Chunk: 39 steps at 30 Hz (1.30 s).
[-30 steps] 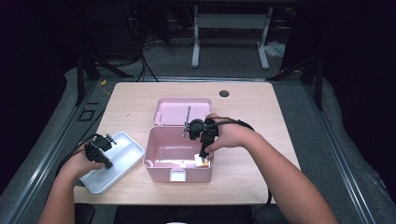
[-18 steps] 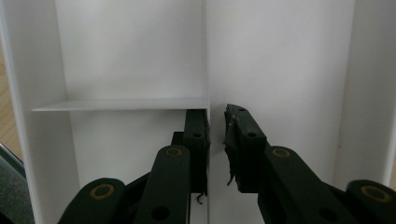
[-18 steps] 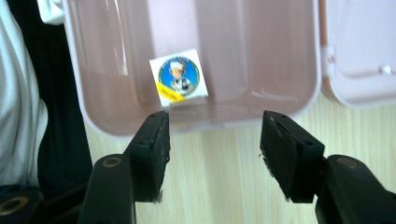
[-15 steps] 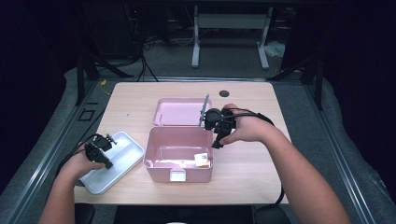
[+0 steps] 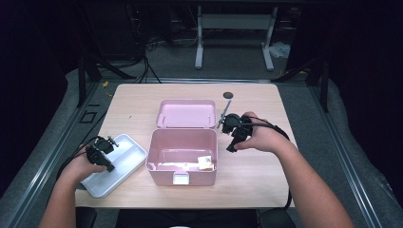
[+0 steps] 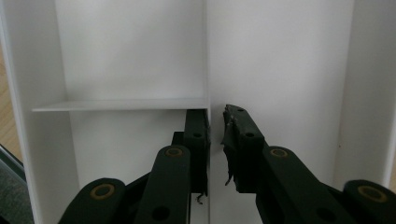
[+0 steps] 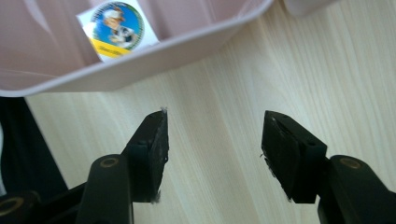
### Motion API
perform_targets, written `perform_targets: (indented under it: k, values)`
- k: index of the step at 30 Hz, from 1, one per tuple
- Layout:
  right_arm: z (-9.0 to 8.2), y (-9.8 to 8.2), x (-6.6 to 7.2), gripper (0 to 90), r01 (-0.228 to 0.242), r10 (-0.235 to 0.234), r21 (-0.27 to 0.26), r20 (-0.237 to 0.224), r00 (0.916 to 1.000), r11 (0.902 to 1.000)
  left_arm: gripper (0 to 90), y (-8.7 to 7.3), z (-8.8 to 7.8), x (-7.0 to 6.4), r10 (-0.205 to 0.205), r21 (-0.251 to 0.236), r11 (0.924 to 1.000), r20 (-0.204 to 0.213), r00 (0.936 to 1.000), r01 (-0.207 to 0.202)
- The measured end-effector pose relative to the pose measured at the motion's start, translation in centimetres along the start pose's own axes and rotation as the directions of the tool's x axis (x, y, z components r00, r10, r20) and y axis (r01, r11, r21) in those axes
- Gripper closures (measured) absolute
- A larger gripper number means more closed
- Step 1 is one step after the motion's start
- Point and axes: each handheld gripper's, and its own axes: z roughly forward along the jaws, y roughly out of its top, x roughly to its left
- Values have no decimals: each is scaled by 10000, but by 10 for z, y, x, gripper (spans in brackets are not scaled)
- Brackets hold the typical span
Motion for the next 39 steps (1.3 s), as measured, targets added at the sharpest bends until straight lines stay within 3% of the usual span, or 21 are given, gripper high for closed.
perform_targets:
  k: [4, 8, 11, 16, 18, 22, 25, 28, 29, 32, 35, 39]
  values:
    - [15, -13, -5, 411, -778, 783, -204, 215, 9967, 9968, 794, -1, 0, 0, -26, -64, 10000, 21, 10000, 26]
    - [29, -29, -9, 410, -1635, 1652, -511, 307, 9858, 9852, 795, -1, 0, 0, -40, -94, 9999, 18, 10000, 40]
    - [39, -39, -10, 408, -2231, 2261, -773, 335, 9735, 9717, 795, 0, 0, 0, 7, -26, 10000, 12, 10000, -7]
    - [57, -51, -3, 408, -3112, 3215, -1327, 645, 9447, 9410, 804, 1, 0, 0, 14, 50, 10000, -28, 10000, -14]
    - [61, -53, 0, 408, -3224, 3354, -1423, 789, 9388, 9359, 811, 1, 0, 1, 14, 34, 10000, -6, 10000, -14]
    - [66, -57, 9, 408, -3575, 3842, -1998, 1153, 9160, 9123, 818, 1, 0, 2, -45, 40, 10000, 52, 10000, 44]
    - [70, -60, 14, 408, -3567, 3954, -2302, 1516, 9059, 9054, 832, 2, 0, 4, 5, 121, 9999, 103, 9999, -7]
    - [75, -64, 17, 408, -3589, 4063, -2591, 1596, 8997, 8967, 837, 3, 0, 5, 19, 160, 9999, 177, 9998, -22]
    - [78, -65, 19, 408, -3658, 4171, -2776, 1549, 8955, 8883, 842, 2, 0, 5, -26, 160, 9999, 187, 9998, 23]
    - [81, -69, 21, 408, -3681, 4275, -2952, 1695, 8880, 8817, 850, 3, 0, 5, -39, 193, 9998, 136, 9999, 37]
    - [83, -72, 23, 408, -3782, 4475, -3303, 1652, 8789, 8648, 858, 4, 0, 4, 7, 193, 9998, 47, 10000, -7]
    - [86, -75, 25, 408, -3851, 4600, -3465, 1662, 8722, 8554, 868, 6, 1, 3, 22, 225, 9997, -67, 10000, -21]
